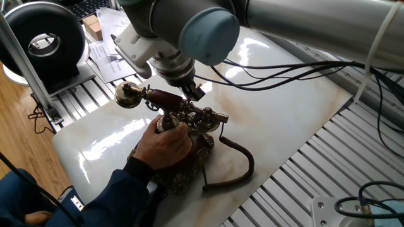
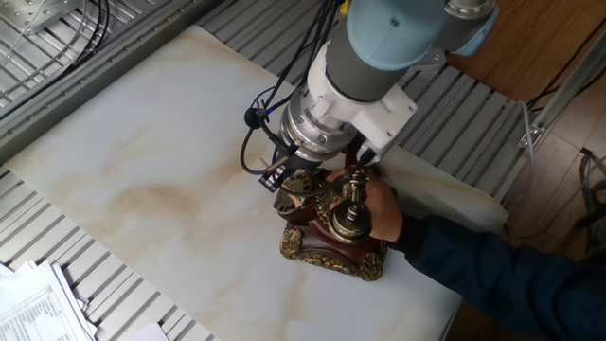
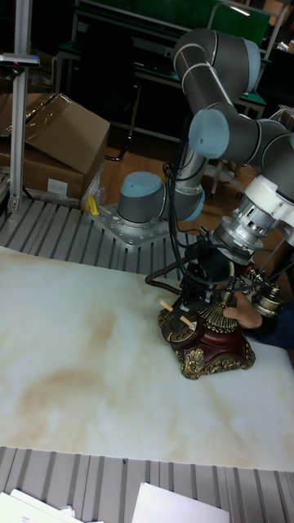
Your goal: Dial a number on an old rotary phone
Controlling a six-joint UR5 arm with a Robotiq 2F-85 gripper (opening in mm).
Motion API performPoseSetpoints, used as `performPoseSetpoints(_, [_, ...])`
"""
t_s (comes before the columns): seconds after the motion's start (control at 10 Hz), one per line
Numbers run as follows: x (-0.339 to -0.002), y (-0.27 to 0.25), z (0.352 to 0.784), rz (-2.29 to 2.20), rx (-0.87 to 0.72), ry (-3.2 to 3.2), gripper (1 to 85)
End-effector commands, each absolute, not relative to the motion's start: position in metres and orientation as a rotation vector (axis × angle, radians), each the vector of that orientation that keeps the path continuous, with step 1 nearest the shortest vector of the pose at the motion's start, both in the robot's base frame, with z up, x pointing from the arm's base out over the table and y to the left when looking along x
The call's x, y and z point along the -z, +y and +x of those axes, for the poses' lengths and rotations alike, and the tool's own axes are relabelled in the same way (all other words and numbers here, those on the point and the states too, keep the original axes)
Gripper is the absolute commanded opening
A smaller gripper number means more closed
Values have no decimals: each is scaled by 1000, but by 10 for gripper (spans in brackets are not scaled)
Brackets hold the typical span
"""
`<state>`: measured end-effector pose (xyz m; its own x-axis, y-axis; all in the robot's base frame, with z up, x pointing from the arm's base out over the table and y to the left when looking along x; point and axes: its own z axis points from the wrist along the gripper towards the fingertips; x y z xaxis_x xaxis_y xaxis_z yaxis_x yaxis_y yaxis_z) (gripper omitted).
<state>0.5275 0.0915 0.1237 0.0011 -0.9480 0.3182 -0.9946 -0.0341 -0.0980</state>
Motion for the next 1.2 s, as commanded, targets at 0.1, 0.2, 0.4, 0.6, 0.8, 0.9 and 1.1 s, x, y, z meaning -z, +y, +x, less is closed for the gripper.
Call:
performPoseSetpoints(0.1, [-117, 87, 541, 2096, -489, -2067, 13])
performPoseSetpoints(0.2, [-116, 86, 543, 2095, -495, -2062, 13])
performPoseSetpoints(0.4, [-113, 82, 548, 2090, -519, -2049, 13])
performPoseSetpoints(0.6, [-113, 82, 549, 2097, -521, -2042, 13])
performPoseSetpoints(0.8, [-121, 74, 550, 2122, -553, -1998, 13])
performPoseSetpoints(0.9, [-125, 72, 554, 2162, -574, -1959, 13])
performPoseSetpoints(1.1, [-128, 76, 560, 2235, -578, -1922, 13])
